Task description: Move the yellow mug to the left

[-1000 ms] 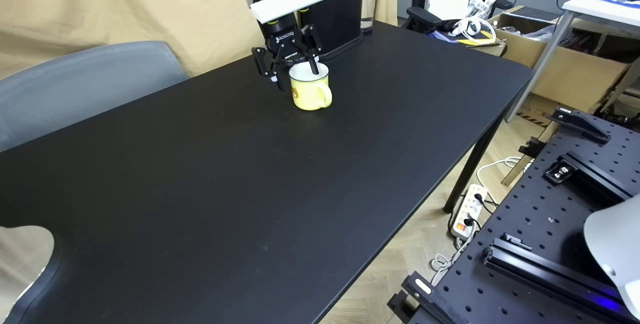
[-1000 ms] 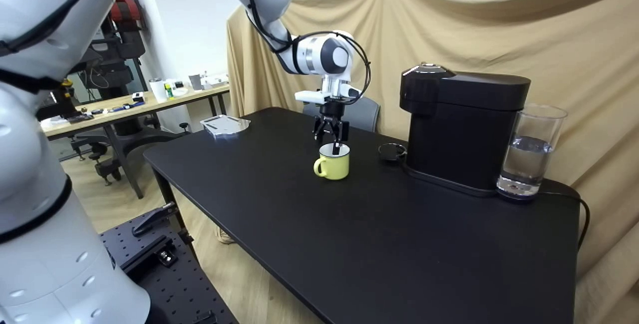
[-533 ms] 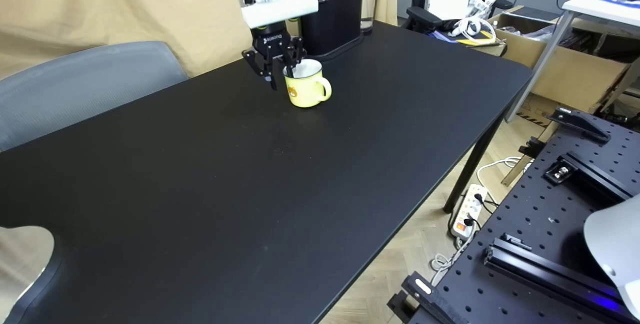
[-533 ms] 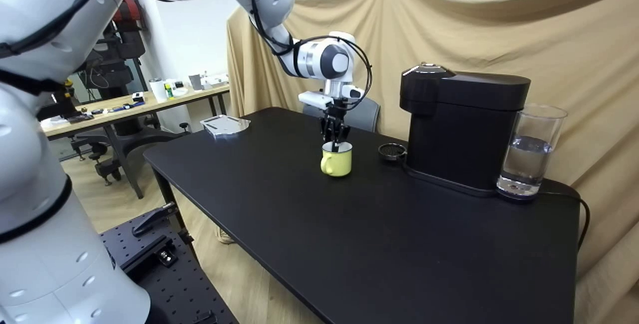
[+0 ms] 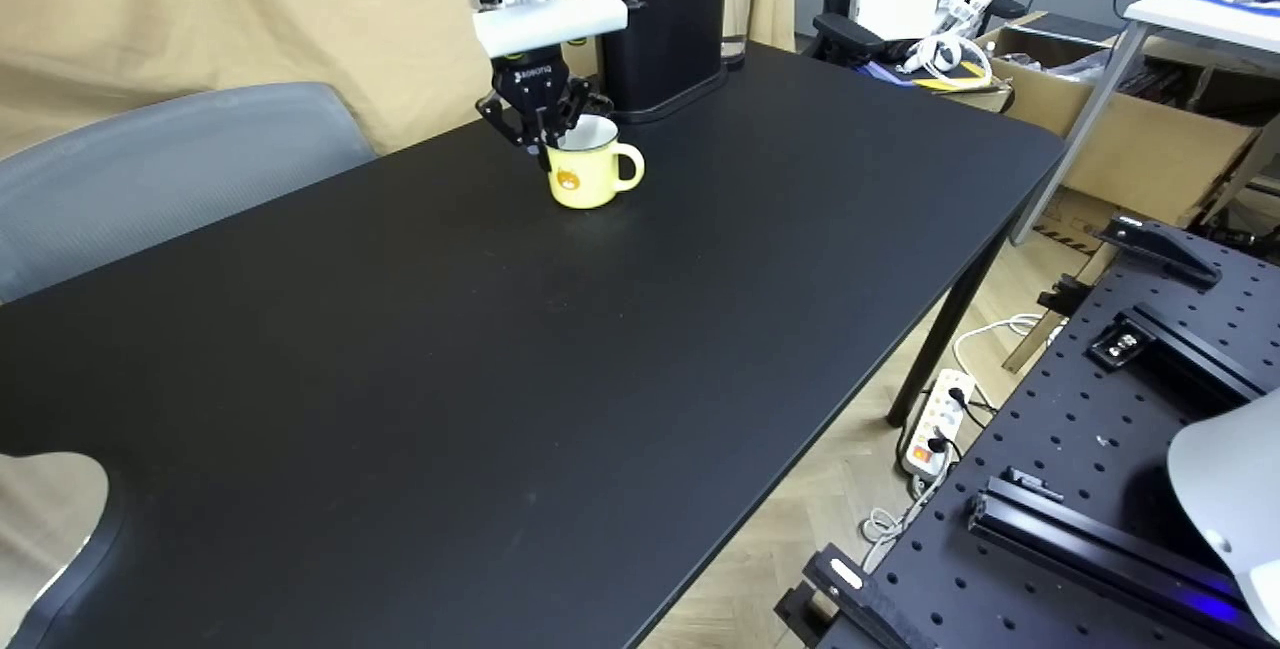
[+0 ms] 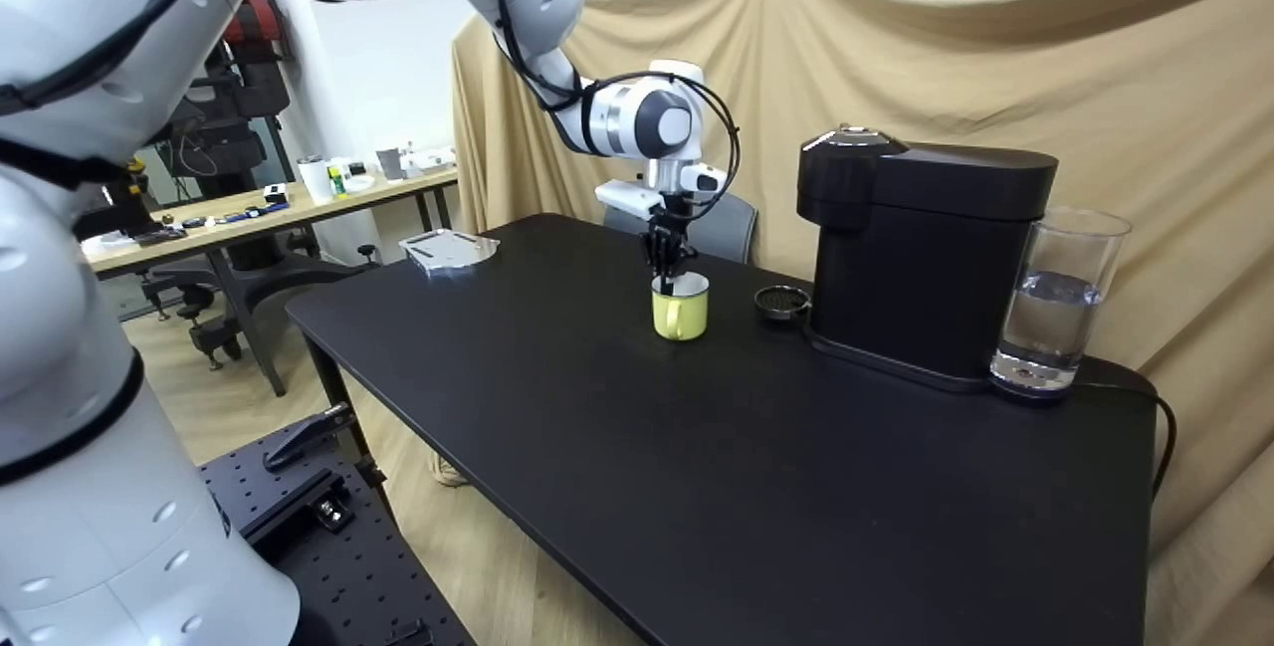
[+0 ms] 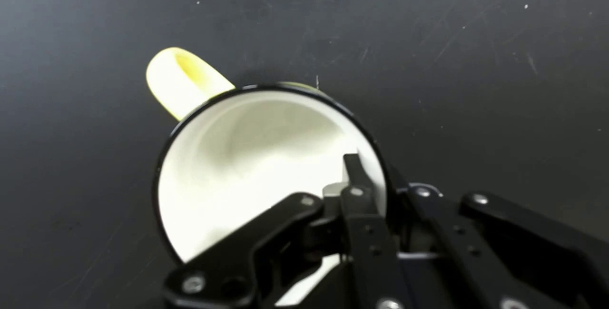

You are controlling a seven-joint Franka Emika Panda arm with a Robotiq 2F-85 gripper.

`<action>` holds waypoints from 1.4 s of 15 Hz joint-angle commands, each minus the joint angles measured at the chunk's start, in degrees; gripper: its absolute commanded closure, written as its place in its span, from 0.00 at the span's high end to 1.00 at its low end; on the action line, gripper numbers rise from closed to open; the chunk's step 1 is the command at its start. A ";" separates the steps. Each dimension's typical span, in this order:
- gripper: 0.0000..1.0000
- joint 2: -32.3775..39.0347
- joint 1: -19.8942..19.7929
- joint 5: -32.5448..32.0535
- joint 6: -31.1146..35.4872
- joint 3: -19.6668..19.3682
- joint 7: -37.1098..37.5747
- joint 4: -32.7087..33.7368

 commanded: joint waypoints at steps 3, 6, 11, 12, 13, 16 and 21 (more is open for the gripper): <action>0.03 -2.10 3.40 -2.76 -6.37 -0.75 1.33 2.10; 0.03 -1.90 6.20 -4.93 -13.75 -0.19 1.50 6.15; 0.03 -0.07 10.04 -5.58 -19.21 2.42 0.30 13.29; 0.03 0.25 10.56 -5.28 -19.22 3.09 -0.23 14.16; 0.03 0.51 11.02 -5.16 -18.98 3.72 -0.97 14.70; 0.03 0.98 12.55 -5.11 -18.46 5.60 -3.22 14.93; 0.03 0.47 14.41 -3.99 -18.07 7.97 -4.33 11.52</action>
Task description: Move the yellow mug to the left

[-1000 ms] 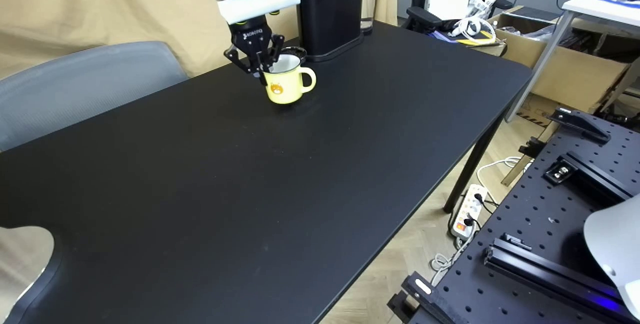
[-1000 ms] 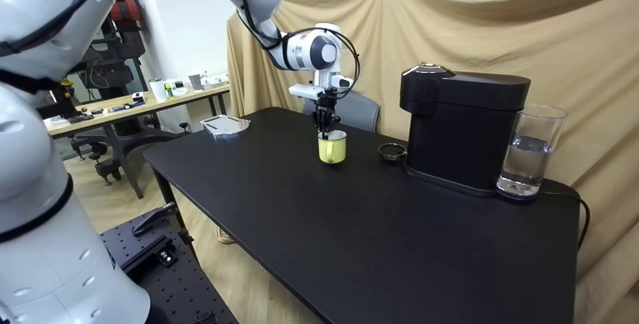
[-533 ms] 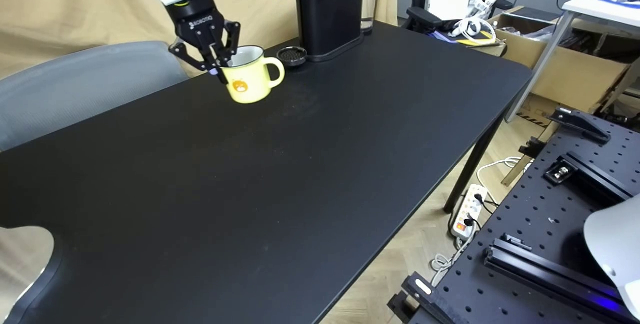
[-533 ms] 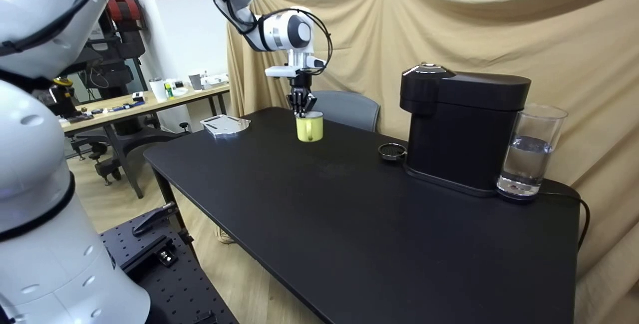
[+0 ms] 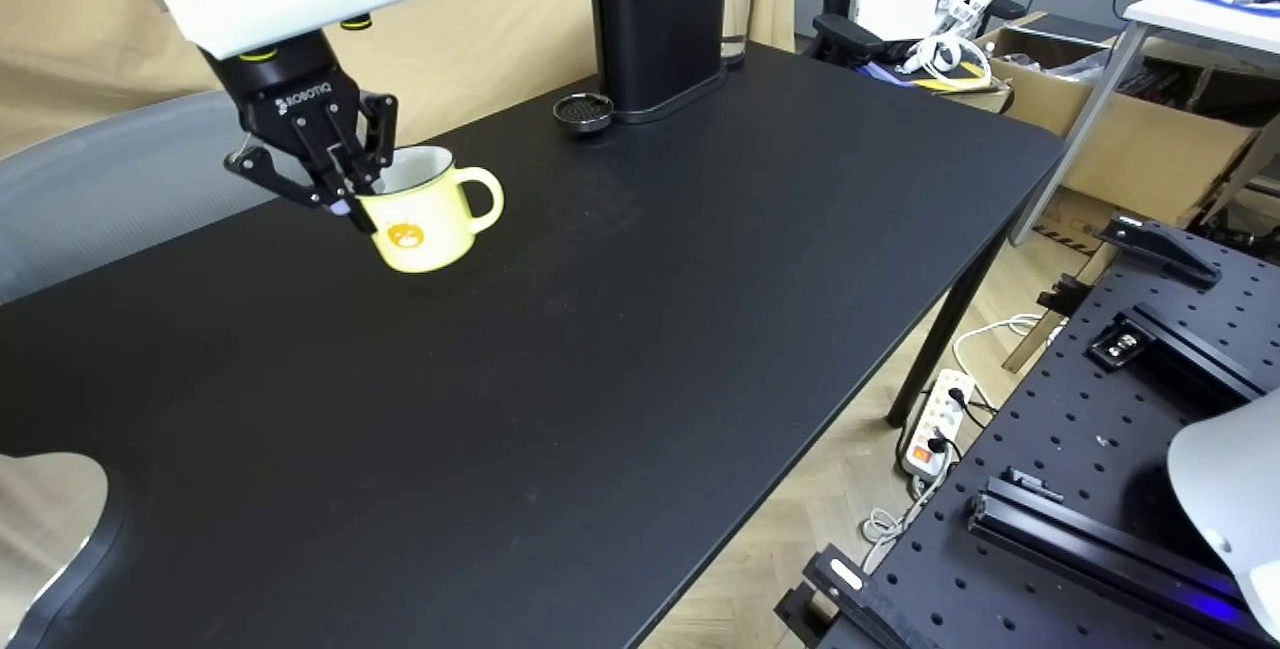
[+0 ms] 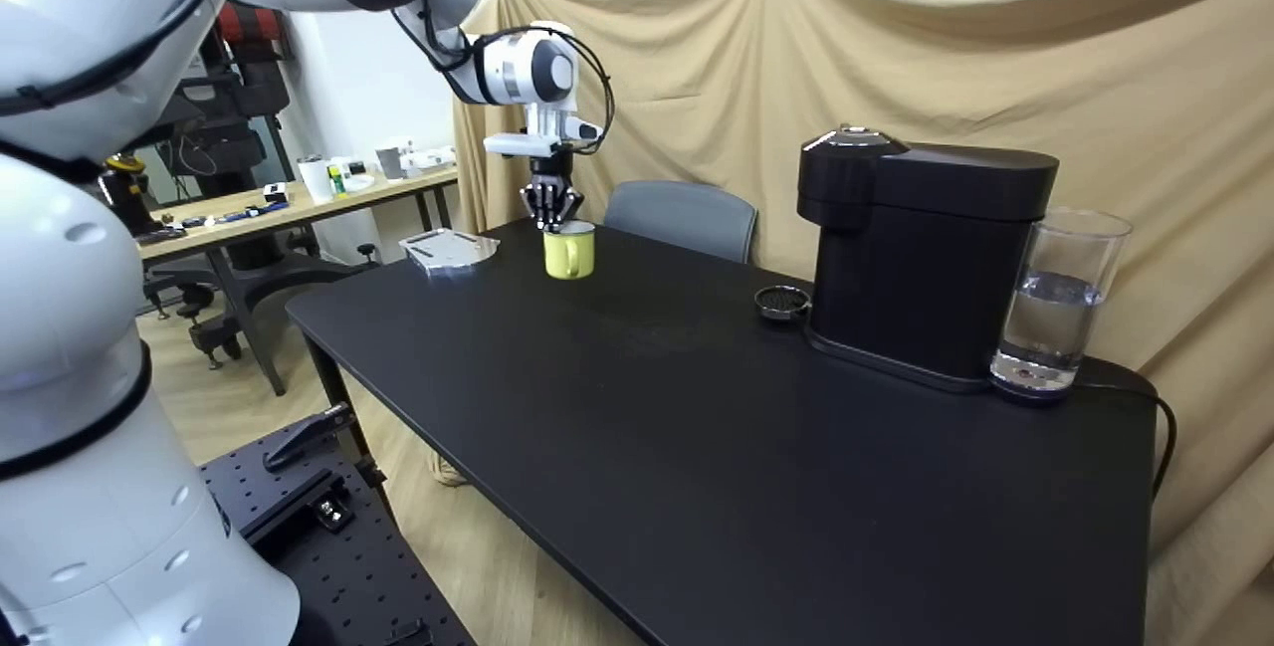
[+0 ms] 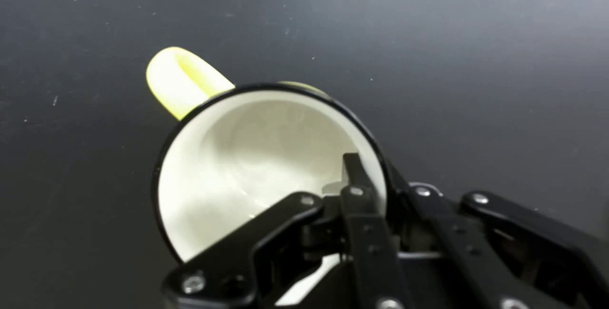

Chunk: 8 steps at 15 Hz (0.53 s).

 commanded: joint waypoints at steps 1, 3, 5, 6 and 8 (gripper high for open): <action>0.03 -0.89 1.16 0.68 -0.18 1.30 0.20 -1.95; 0.03 -1.49 2.31 0.23 1.47 1.69 0.60 -4.39; 0.03 -0.97 3.43 -0.50 3.81 1.76 0.55 -6.09; 0.03 -0.63 4.01 -0.97 6.14 1.62 0.54 -7.11; 0.03 -0.32 4.67 -1.28 10.04 1.52 0.60 -9.20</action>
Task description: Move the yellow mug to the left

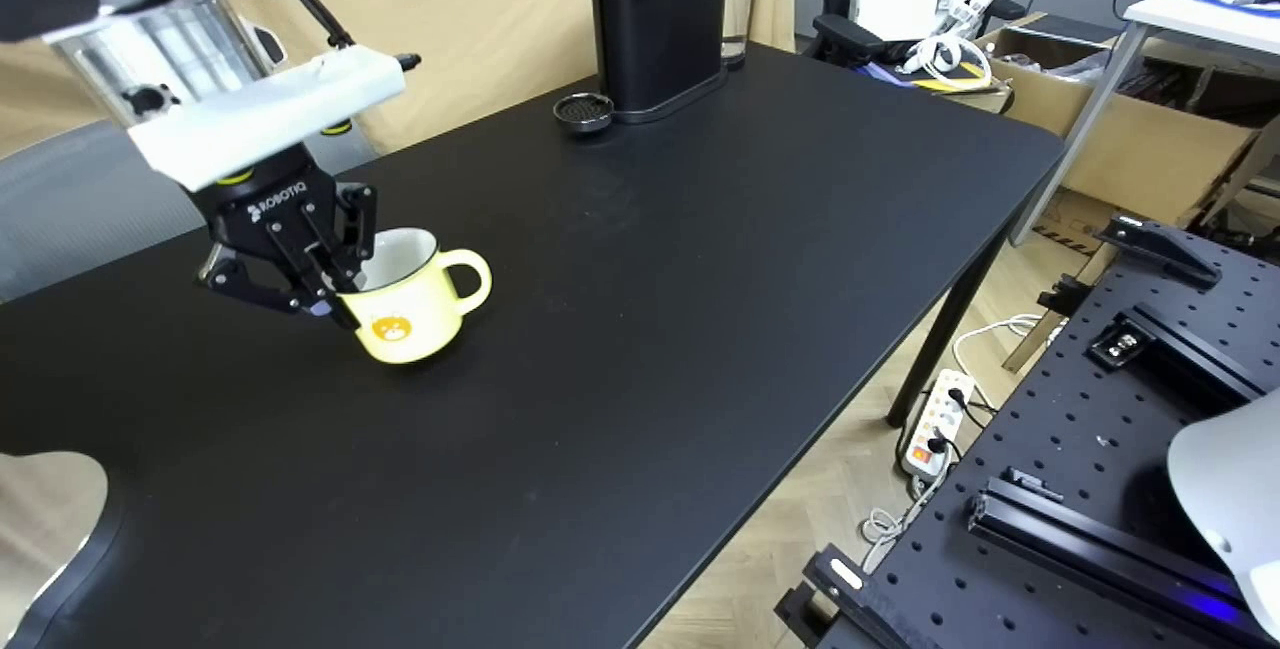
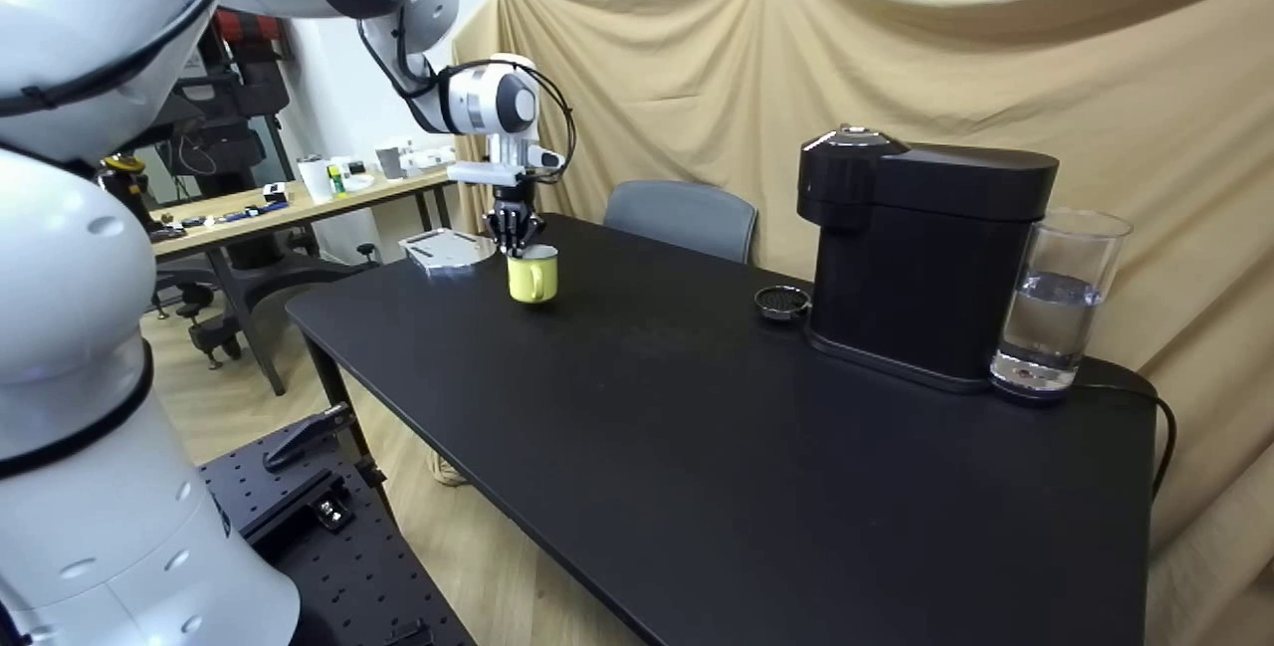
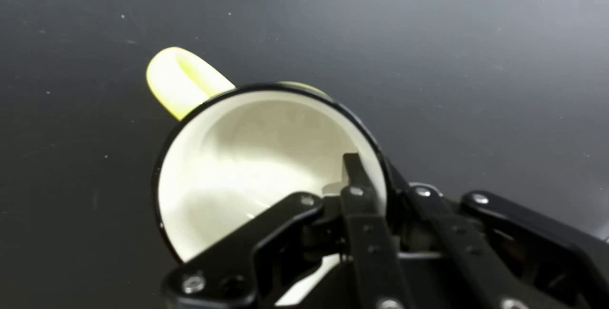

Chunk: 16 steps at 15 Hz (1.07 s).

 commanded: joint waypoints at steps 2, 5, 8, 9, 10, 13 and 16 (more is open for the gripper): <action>0.03 -0.88 1.14 -1.47 7.40 -0.23 0.86 -5.22; 0.03 -1.44 1.31 -2.03 7.89 -0.31 0.93 -5.91; 0.35 -1.26 1.49 -2.39 6.98 -0.66 1.54 -5.48; 0.37 -1.29 1.50 -2.55 6.67 -0.77 1.62 -5.45; 0.43 -1.36 1.45 -2.55 6.04 -0.94 1.95 -5.50; 0.63 -2.39 1.71 -3.35 4.67 -2.00 3.26 -6.17; 0.83 -3.10 1.73 -4.25 3.04 -2.84 4.42 -5.94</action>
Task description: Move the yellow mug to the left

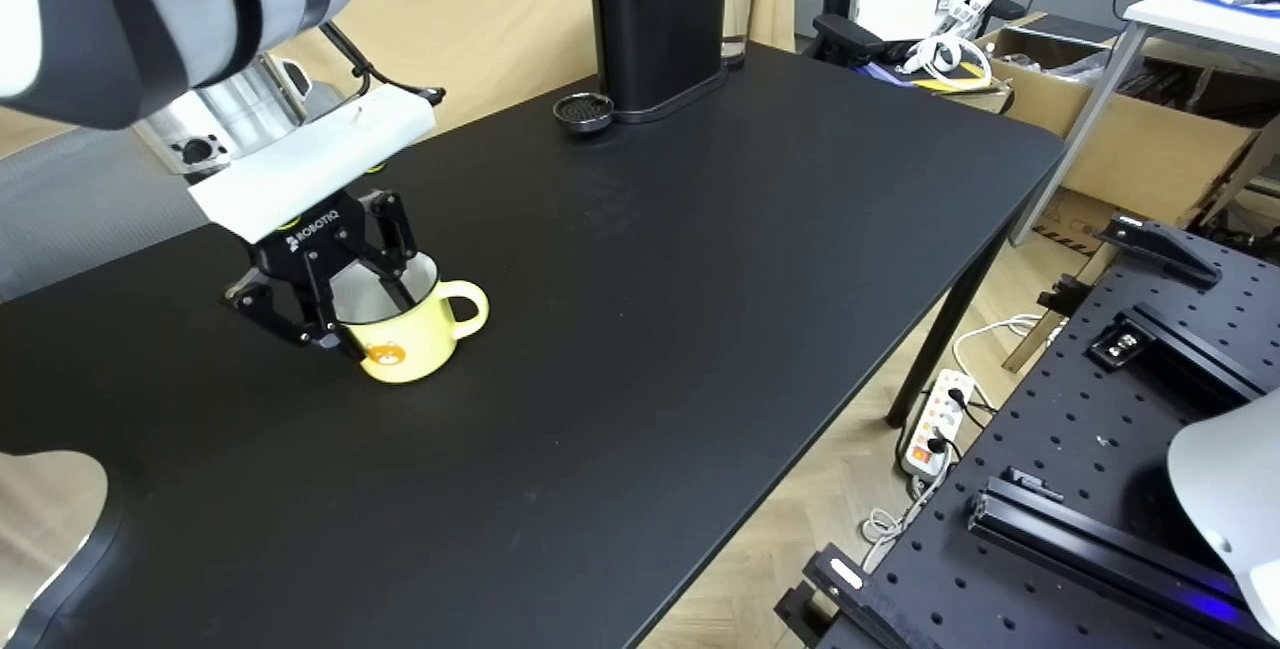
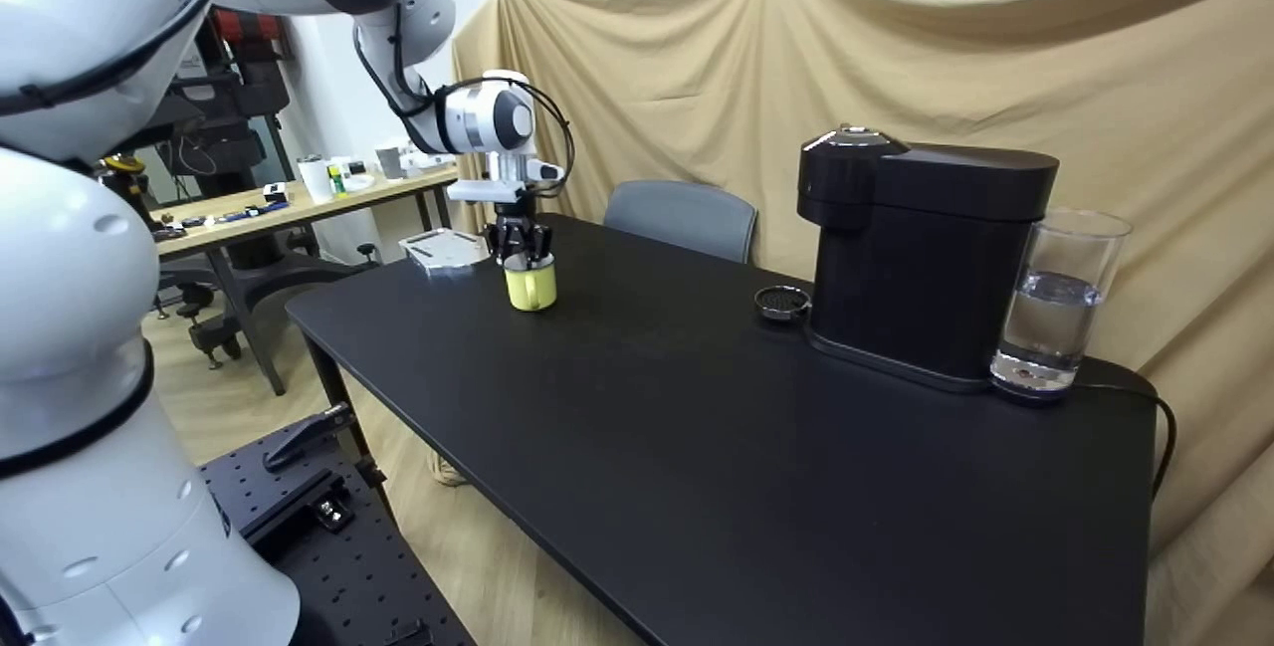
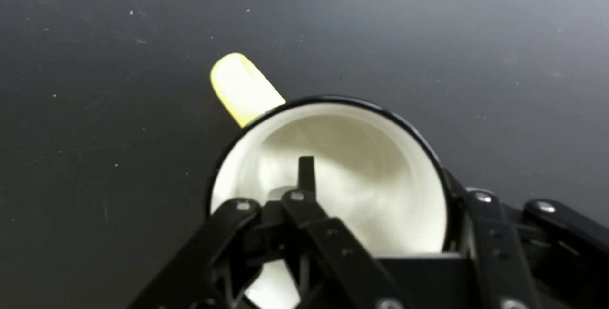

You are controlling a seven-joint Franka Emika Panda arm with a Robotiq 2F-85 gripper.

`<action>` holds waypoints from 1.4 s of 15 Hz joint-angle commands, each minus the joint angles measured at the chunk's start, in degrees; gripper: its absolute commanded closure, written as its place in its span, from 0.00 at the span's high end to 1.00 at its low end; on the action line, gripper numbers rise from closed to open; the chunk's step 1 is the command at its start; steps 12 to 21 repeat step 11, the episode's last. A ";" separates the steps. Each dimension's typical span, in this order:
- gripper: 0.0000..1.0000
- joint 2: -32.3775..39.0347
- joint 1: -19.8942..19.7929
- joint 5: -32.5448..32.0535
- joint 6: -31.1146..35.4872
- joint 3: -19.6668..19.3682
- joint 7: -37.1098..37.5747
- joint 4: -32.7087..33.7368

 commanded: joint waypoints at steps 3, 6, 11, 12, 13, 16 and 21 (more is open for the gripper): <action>0.99 -3.69 0.03 -1.27 -5.72 -0.95 1.96 -0.60; 1.00 -4.81 -0.41 -1.12 -12.77 -0.39 0.38 0.97; 1.00 -7.32 -1.29 -0.46 -24.18 -0.16 0.62 3.09; 1.00 -7.32 -1.29 -0.46 -24.18 -0.16 0.62 3.09; 1.00 -7.32 -1.29 -0.46 -24.18 -0.16 0.62 3.09; 1.00 -7.32 -1.29 -0.46 -24.18 -0.16 0.62 3.09; 1.00 -7.32 -1.29 -0.46 -24.18 -0.16 0.62 3.09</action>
